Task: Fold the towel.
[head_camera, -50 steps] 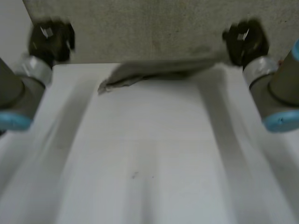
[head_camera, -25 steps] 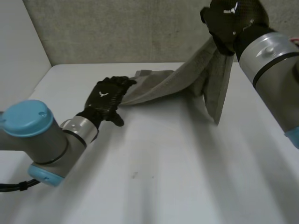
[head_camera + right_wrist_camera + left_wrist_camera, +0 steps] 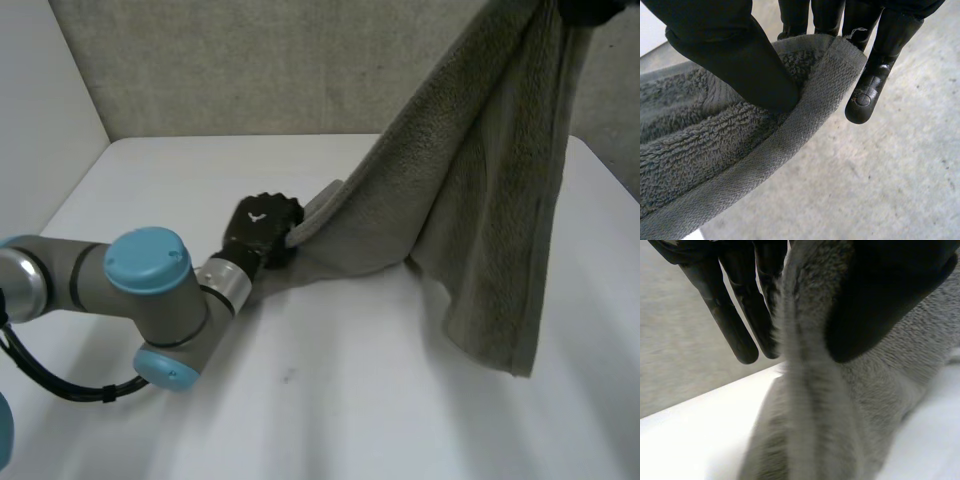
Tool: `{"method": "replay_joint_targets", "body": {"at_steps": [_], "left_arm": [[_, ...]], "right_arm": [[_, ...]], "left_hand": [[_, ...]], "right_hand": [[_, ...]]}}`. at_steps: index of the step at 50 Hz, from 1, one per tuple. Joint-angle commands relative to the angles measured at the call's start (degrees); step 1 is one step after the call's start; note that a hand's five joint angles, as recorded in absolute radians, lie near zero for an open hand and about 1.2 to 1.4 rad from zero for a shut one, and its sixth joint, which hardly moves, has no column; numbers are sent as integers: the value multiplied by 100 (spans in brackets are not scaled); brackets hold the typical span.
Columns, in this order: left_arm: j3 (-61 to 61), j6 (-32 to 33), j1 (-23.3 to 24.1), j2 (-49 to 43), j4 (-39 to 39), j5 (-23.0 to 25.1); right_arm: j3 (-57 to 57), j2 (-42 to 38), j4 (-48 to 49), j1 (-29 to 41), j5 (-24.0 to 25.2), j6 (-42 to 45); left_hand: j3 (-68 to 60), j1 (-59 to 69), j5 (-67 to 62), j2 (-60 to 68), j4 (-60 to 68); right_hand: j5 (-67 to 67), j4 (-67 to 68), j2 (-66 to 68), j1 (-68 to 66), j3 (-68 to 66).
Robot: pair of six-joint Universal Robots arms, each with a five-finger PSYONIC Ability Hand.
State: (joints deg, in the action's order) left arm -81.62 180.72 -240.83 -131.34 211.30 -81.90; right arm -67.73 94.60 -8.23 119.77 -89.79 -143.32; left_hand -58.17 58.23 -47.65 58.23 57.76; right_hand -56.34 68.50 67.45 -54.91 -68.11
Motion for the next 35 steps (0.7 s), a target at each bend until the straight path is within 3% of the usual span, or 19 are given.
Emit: {"method": "replay_joint_targets", "body": {"at_steps": [1, 5, 7, 10, 12, 13, 15, 18, 20, 21, 23, 26, 28, 35], "left_arm": [[-773, 620, -919, 1413, -176, -459], [-1251, 1238, -1265, 2227, -256, -292], [-1601, 1763, -1344, 2953, -474, 119], [-1726, 1950, -1388, 3334, -721, 385], [-1822, 2239, -1458, 3955, -1508, 805], [-1822, 2240, -1458, 3958, -1512, 807], [-1814, 2563, -1606, 4169, -2736, 1043], [-1787, 2838, -1730, 4187, -3420, 1097], [-1761, 3633, -1914, 4126, -4531, 1106], [-1761, 3637, -1915, 4125, -4536, 1106], [-1805, 4556, -2046, 4038, -5227, 1045], [-1822, 4885, -2108, 3888, -5415, 1071], [-1700, 5297, -2170, 3311, -5389, 1044], [-390, 5290, -1994, 2139, -4923, 930]], "right_arm": [[-476, -292, -258, -497, 6, 330], [-715, -627, -320, -692, 32, 525], [-986, -907, -364, -709, 41, 612], [-1102, -1014, -417, -692, 50, 630], [-1303, -1224, -583, -674, 58, 718], [-1304, -1225, -584, -674, 58, 718], [-1514, -1478, -889, -665, 67, 919], [-1620, -1611, -1076, -665, 67, 1079], [-1821, -1874, -1460, -665, 67, 1489], [-1822, -1875, -1462, -665, 67, 1492], [-1980, -2181, -1804, -665, 23, 1929], [-1963, -2358, -1911, -665, 14, 2072], [-1745, -2647, -1859, -656, 23, 2203], [-126, -3255, -1199, -656, -21, 1949]], "left_hand": [[-2183, 2177, -2235, 2177, 2224], [-2183, 2177, -2235, 2177, 2224], [-2183, 2177, -2235, 2177, 2224], [-2183, 2177, -2235, 2177, 2224], [-2183, 2177, -2235, 2177, 2224], [-2183, 2177, -2235, 2177, 2224], [-2183, 2177, -2235, 2177, 2224], [-2183, 2177, -2235, 2177, 2224], [-2183, 2177, -2235, 2177, 2224], [-2183, 2177, -2235, 2177, 2224], [-2183, 2177, -2235, 2177, 2224], [-2183, 2177, -2235, 2177, 2224], [-2183, 2177, -2235, 2177, 2224], [-2183, 2177, -2235, 2177, 2224]], "right_hand": [[-1366, 1150, 1255, -2509, -1189], [-1366, 1150, 1255, -2509, -1189], [-1366, 1150, 1255, -2509, -1189], [-1366, 1150, 1255, -2509, -1189], [-1366, 1150, 1255, -2509, -1189], [-1366, 1150, 1255, -2509, -1189], [-1366, 1150, 1255, -2509, -1189], [-1366, 1150, 1255, -2509, -1189], [-1366, 1150, 1255, -2509, -1189], [-1366, 1150, 1255, -2509, -1189], [-1366, 1150, 1255, -2509, -1189], [-1366, 1150, 1255, -2509, -1189], [-1366, 1150, 1255, -2509, -1189], [-1366, 1150, 1255, -2509, -1189]]}}
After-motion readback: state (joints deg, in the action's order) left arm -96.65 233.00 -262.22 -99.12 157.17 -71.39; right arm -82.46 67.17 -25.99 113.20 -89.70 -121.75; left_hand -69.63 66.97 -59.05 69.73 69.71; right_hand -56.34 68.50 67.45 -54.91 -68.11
